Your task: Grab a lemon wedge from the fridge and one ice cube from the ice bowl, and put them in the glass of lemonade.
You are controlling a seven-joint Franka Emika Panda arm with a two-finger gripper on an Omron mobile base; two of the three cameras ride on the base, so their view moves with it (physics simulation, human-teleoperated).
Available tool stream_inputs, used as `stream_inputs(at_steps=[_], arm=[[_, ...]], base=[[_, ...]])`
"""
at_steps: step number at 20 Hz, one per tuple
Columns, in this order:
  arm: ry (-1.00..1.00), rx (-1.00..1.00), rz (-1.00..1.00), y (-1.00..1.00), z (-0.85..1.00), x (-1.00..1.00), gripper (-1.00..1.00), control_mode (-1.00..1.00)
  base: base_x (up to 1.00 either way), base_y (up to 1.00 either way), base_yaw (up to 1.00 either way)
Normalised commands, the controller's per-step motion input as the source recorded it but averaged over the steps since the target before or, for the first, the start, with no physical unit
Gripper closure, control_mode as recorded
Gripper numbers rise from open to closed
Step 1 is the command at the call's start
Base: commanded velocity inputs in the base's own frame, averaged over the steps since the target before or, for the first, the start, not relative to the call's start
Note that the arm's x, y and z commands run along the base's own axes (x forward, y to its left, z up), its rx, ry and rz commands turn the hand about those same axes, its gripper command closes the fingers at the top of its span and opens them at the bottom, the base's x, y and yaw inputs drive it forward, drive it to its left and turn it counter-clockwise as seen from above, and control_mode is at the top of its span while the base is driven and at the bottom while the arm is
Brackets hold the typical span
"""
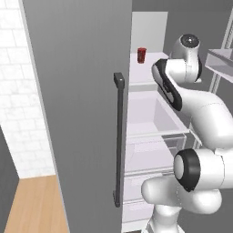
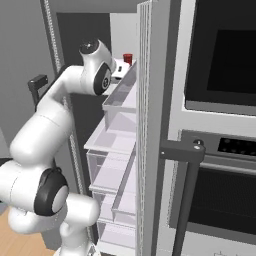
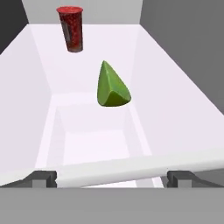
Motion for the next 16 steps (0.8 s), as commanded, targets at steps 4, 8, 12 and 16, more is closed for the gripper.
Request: stream_inputs(at_steps=[4, 8, 12, 16], arm=[[0.00, 0.00, 0.00, -0.06, 0.00, 0.45, -1.00, -1.00], [0.00, 0.00, 0.00, 0.00, -0.01, 0.55, -1.00, -1.00], [0.00, 0.00, 0.00, -0.06, -0.06, 0.43, -1.00, -1.00], [0.00, 0.00, 0.00, -0.13, -0.10, 0.39, -1.00, -1.00]], base=[[0.00, 0.00, 0.00], [0.00, 0.00, 0.00], [0.00, 0.00, 0.00], [0.00, 0.00, 0.00]])
